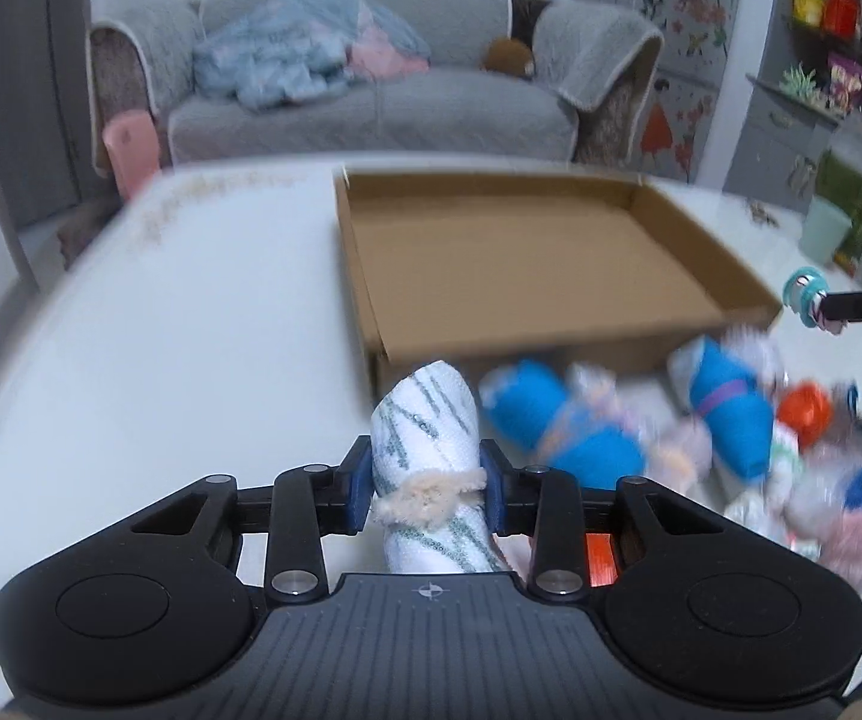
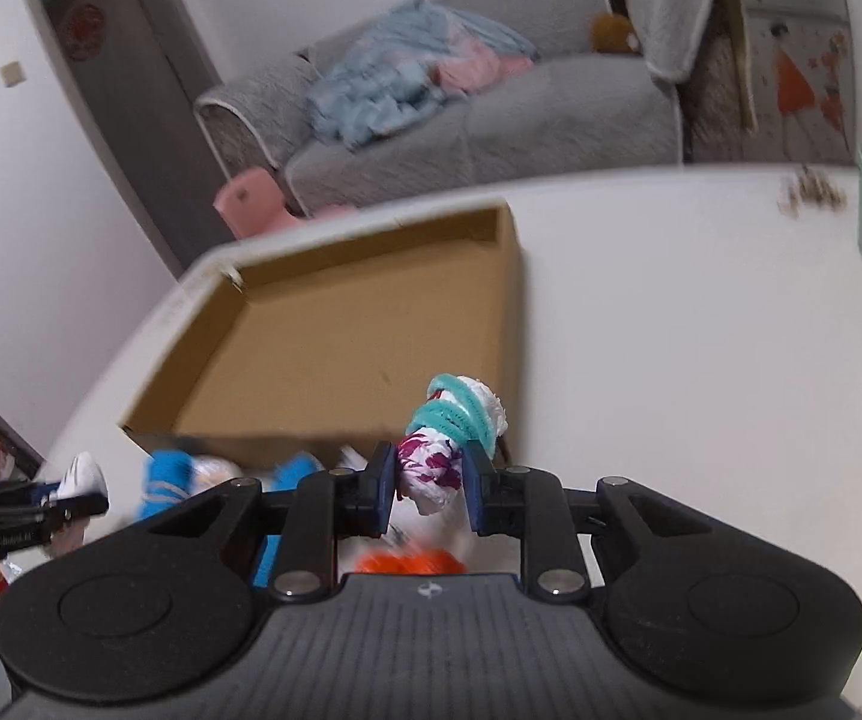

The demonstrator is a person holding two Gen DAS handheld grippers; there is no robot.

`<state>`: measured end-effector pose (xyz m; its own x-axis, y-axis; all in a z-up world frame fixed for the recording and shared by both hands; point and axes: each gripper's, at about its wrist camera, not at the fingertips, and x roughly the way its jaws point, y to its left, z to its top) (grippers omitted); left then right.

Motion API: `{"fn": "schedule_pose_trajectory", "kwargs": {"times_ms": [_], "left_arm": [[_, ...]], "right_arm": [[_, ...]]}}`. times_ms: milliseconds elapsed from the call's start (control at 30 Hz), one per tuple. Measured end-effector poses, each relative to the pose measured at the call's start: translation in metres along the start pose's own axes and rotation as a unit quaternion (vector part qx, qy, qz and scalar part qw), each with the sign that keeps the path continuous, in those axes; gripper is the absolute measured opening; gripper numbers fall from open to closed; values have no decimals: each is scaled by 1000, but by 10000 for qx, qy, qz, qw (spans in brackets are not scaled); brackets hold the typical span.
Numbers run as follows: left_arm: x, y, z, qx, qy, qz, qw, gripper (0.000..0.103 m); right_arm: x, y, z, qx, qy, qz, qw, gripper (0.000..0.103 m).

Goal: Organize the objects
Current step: 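Grasp the white striped sock roll with the left tool while the right grasps the teal-pink bundle, then lower both held bundles into the cardboard tray and open both tools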

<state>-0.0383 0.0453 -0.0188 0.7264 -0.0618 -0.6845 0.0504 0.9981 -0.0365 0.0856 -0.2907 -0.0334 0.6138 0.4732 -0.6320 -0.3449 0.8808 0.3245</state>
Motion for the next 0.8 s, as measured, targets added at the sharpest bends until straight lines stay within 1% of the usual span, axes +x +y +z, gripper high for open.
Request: {"fn": "schedule_pose_trajectory", "kwargs": {"times_ms": [67, 200, 300, 333, 400, 500, 567, 667, 733, 800], "left_arm": [[-6, 4, 20, -34, -145, -74, 9999, 42], [0, 0, 71, 125, -407, 3, 9991, 42], [24, -7, 108, 201, -488, -41, 9986, 42], [36, -11, 118, 280, -511, -23, 9983, 43], [65, -17, 134, 333, -433, -27, 9985, 43], [108, -18, 142, 302, -258, -91, 9992, 43], [133, -20, 143, 373, -125, -11, 9992, 43], [161, -22, 142, 523, 27, 45, 9986, 43], [175, -23, 142, 664, 45, 139, 9977, 43], [188, -21, 142, 634, 129, 167, 9978, 43]], "right_arm": [[-1, 10, 14, -162, -127, 71, 9998, 21], [12, 33, 47, -419, -222, 306, 9984, 21], [35, 58, 75, -611, -247, 592, 9961, 21], [45, 66, 84, -676, -235, 675, 9952, 21], [70, 81, 101, -758, -148, 768, 9941, 21], [111, 94, 117, -856, 32, 843, 9928, 21], [139, 96, 124, -847, 207, 809, 9929, 21], [181, 94, 131, -796, 473, 709, 9932, 21], [201, 94, 132, -811, 578, 599, 9932, 21], [215, 95, 132, -771, 693, 555, 9931, 21]]}}
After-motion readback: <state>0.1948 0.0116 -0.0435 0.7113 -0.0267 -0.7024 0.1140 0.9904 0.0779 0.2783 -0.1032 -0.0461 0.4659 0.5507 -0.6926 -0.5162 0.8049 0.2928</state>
